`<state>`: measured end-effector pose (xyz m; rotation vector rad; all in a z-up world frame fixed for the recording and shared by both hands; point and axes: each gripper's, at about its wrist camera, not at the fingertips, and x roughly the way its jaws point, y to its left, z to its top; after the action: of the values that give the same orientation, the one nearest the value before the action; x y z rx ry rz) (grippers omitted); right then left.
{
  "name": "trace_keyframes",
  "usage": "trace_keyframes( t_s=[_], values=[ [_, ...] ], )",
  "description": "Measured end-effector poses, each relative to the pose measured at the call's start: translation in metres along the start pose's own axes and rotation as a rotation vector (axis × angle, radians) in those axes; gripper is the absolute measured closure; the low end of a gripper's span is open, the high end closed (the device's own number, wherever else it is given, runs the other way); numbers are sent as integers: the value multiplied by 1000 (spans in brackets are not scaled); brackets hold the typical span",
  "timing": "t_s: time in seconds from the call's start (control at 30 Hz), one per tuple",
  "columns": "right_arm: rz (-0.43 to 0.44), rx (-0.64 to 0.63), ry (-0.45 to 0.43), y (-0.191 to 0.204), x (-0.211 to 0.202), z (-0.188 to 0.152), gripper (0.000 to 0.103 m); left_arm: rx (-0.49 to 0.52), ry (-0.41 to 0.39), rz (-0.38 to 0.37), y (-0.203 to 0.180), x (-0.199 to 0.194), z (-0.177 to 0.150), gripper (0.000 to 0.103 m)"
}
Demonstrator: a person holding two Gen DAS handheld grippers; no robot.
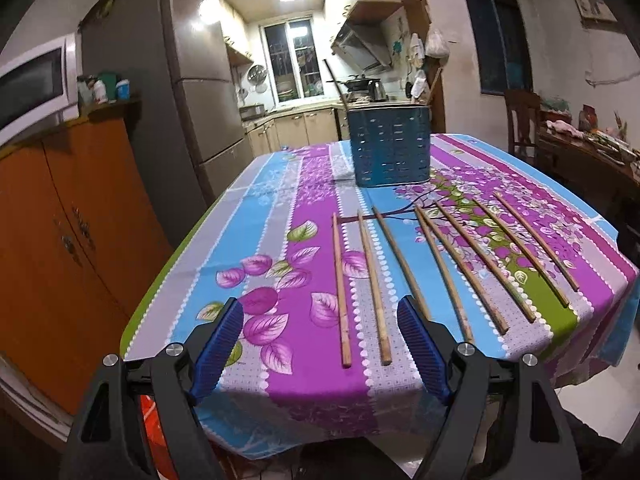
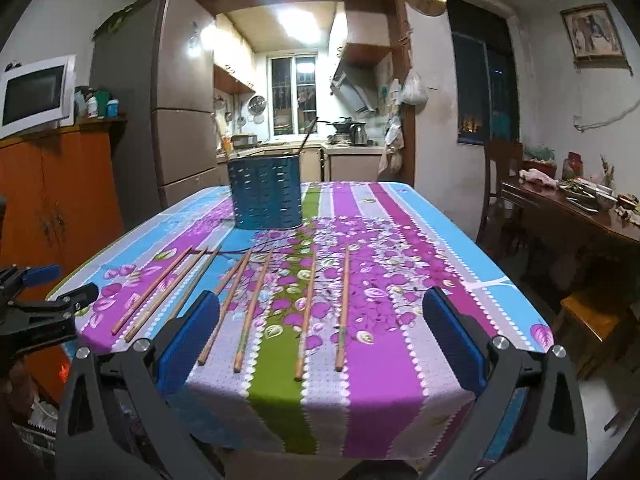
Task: Organize utensils
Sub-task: 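Move both open tools back over the remaining chopsticks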
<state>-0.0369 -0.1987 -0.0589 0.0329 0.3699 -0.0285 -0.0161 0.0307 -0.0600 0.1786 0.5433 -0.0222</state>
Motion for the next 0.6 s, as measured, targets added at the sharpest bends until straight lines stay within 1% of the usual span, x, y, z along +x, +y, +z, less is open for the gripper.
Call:
trace_keyframes(
  t_s=[0.17,0.3,0.47,0.6],
  values=[
    [-23,-83,-11,12,-2,-3,5,-32,8,-6,5,2,-1,23],
    [-7,-84,17,12,1,-7,5,-32,24,-12,4,5,-3,22],
    [-5,-88,27,13,3,-8,5,-33,32,-10,5,8,-5,22],
    [-6,-94,52,15,7,-12,5,-30,42,-10,3,10,-6,22]
  ],
)
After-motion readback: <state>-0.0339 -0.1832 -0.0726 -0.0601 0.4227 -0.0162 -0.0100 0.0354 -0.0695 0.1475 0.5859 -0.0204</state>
